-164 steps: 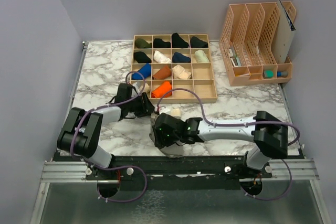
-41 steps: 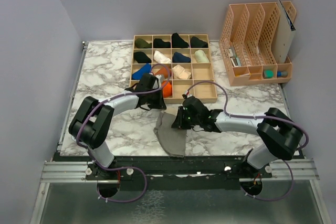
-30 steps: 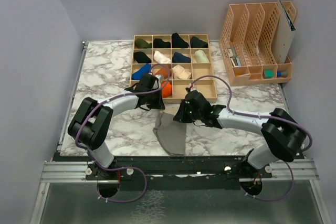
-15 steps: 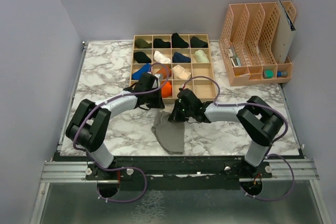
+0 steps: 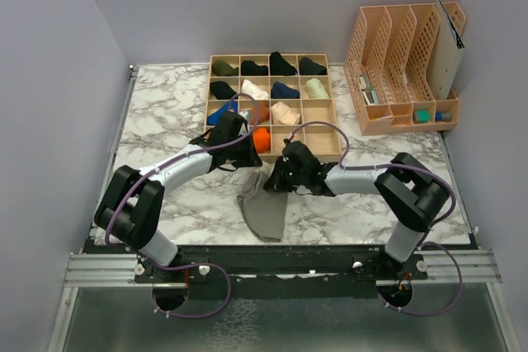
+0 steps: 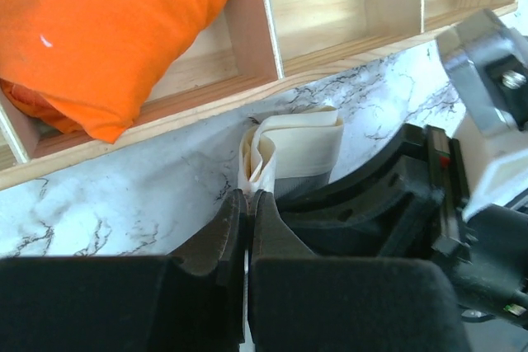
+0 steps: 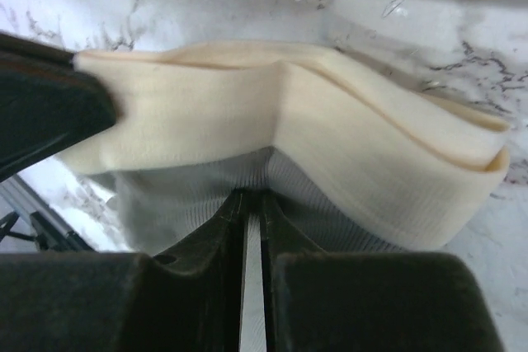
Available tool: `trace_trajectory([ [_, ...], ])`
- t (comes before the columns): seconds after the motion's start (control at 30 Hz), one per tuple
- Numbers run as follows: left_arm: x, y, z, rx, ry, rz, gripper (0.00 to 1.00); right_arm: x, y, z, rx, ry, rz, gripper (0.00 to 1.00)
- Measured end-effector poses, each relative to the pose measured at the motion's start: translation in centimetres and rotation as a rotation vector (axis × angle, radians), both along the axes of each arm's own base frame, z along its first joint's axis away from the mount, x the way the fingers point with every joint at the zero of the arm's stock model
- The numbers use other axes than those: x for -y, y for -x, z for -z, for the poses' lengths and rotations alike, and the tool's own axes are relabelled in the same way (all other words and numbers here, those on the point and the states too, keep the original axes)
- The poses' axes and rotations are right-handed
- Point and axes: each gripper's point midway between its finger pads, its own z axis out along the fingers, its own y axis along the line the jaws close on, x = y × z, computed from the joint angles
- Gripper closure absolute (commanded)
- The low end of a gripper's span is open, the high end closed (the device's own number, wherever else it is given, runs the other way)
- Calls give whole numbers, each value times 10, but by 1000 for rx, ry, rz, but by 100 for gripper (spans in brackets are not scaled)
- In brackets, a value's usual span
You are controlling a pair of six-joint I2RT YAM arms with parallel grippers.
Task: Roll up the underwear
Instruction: Fold the underwear at the center of the board.
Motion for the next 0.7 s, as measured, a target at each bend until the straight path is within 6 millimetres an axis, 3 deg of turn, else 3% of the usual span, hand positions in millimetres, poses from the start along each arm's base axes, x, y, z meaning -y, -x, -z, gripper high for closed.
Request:
trace_trajectory([
  [0.2, 6, -2, 1, -9, -24, -13, 100, 3, 5, -32, 39, -42, -17, 82],
  [0.3, 9, -4, -1, -2, -31, -18, 100, 10, 0, -53, 87, -43, 21, 82],
  [0.37, 11, -4, -3, 1, -37, -22, 100, 19, -5, -56, 106, -17, 59, 82],
  [0.57, 17, -4, -4, 1, -64, -24, 100, 58, -15, -23, 68, 113, 146, 83],
  [0.7, 24, -7, 1, -1, -95, -27, 100, 71, -22, 4, 21, 168, 159, 84],
])
